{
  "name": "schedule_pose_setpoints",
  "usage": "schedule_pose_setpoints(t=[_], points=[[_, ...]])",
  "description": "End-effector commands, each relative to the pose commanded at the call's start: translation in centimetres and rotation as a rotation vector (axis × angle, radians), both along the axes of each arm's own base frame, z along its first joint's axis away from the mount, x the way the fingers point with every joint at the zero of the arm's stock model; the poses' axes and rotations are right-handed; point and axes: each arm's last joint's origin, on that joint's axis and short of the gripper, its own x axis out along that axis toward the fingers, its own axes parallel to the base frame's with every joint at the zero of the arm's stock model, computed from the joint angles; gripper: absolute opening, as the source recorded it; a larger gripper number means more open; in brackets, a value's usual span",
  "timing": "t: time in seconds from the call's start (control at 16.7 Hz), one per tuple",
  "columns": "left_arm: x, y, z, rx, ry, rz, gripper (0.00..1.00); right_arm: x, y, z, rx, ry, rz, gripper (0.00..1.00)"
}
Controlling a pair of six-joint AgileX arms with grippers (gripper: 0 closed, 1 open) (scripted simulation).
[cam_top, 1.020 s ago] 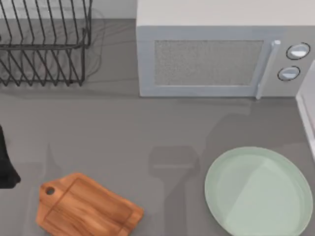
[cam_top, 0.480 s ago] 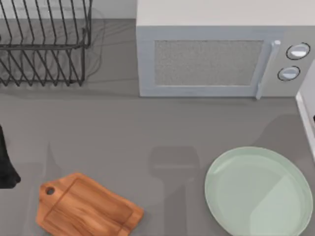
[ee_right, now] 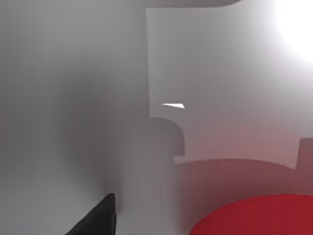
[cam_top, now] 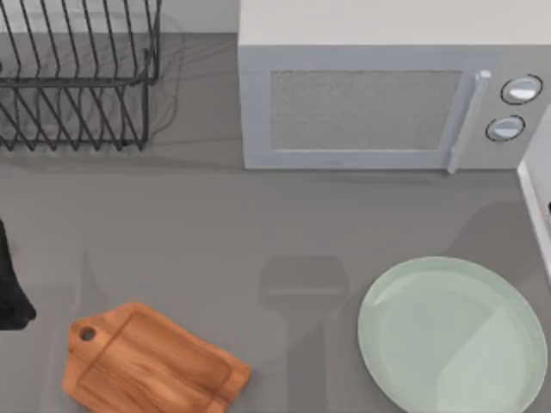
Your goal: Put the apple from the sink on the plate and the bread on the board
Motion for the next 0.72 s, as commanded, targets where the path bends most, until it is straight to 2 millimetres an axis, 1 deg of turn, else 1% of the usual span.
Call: schedule_pose_setpoints(t=[0.66,0.72], points=[[0.0,0.0,0.0,0.0,0.0,0.0,1.0,0.0,0.0,0.0,0.0,0.0,0.0,0.02],[0.0,0.0,0.0,0.0,0.0,0.0,1.0,0.0,0.0,0.0,0.0,0.0,0.0,0.0]])
